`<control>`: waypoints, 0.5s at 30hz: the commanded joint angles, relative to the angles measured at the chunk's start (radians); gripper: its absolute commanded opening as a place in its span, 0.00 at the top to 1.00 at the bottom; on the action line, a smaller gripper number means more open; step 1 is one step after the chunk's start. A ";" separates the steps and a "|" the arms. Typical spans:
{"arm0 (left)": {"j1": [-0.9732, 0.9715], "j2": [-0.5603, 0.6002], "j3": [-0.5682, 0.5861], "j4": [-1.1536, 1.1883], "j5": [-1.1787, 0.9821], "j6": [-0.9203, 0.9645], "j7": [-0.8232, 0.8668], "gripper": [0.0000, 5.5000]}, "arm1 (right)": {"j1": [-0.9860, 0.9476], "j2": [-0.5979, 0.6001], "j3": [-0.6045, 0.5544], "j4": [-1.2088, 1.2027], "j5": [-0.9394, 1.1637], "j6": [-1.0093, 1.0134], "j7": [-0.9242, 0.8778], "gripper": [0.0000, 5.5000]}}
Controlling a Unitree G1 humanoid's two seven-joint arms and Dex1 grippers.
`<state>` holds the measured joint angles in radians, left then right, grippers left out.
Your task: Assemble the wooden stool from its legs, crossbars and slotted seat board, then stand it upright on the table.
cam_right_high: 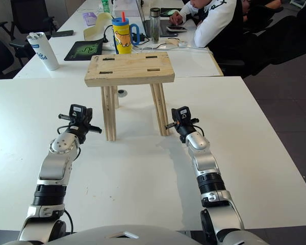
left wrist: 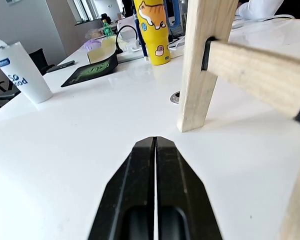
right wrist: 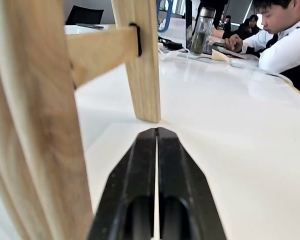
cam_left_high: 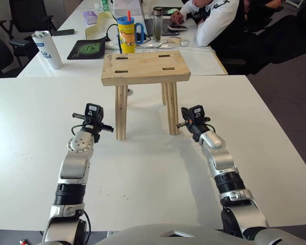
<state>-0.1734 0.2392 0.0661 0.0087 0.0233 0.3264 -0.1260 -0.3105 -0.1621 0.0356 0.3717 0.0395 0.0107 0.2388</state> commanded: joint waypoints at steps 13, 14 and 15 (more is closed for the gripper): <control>0.063 -0.096 0.015 0.248 0.080 -0.291 0.224 1.00 | 0.064 0.030 -0.066 0.178 -0.035 -0.155 -0.117 1.00; 0.061 -0.094 0.022 0.248 0.076 -0.296 0.226 1.00 | 0.053 0.036 -0.072 0.184 -0.027 -0.131 -0.120 1.00; 0.056 -0.094 0.029 0.251 0.070 -0.300 0.230 1.00 | 0.042 0.037 -0.081 0.193 -0.014 -0.111 -0.114 1.00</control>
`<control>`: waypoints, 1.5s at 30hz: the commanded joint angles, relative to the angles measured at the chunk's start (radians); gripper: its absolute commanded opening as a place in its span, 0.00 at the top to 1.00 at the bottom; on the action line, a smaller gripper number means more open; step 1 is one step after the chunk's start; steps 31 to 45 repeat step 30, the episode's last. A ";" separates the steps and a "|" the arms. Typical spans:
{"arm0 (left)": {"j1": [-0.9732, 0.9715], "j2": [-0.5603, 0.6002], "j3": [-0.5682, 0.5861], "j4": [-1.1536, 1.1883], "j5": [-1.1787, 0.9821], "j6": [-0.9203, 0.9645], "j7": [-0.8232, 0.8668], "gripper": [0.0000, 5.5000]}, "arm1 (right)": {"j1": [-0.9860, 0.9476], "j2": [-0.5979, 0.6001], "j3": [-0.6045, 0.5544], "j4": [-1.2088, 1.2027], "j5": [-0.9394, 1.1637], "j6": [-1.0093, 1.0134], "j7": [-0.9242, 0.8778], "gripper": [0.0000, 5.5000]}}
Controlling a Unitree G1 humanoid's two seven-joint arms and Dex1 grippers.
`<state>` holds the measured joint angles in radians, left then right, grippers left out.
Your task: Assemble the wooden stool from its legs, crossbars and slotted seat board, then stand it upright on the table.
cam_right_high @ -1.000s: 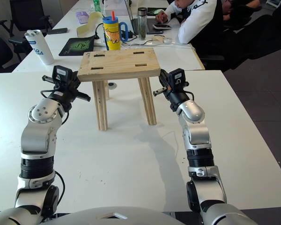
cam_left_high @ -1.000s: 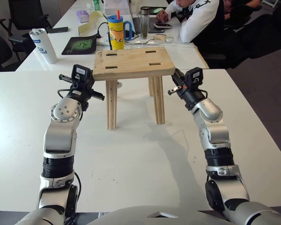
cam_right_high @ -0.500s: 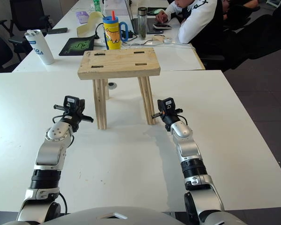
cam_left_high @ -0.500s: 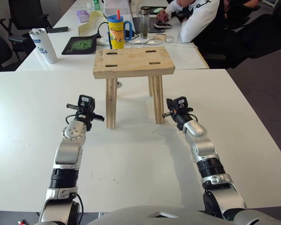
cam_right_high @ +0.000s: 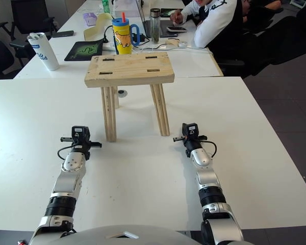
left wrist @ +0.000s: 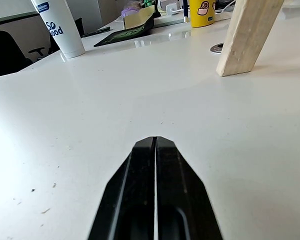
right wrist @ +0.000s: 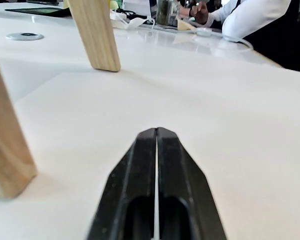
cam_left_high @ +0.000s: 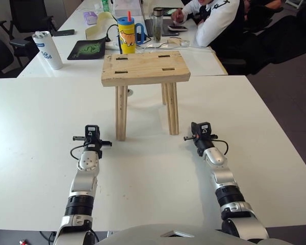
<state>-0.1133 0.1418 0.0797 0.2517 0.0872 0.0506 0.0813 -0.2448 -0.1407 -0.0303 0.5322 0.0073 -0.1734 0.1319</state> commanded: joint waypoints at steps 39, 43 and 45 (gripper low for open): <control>-0.033 0.002 0.026 -0.035 0.001 -0.119 0.059 1.00 | -0.071 0.003 0.022 0.099 -0.070 0.115 -0.075 1.00; -0.033 0.002 0.026 -0.035 0.001 -0.119 0.059 1.00 | -0.071 0.003 0.022 0.099 -0.070 0.115 -0.075 1.00; -0.033 0.002 0.026 -0.035 0.001 -0.119 0.059 1.00 | -0.071 0.003 0.022 0.099 -0.070 0.115 -0.075 1.00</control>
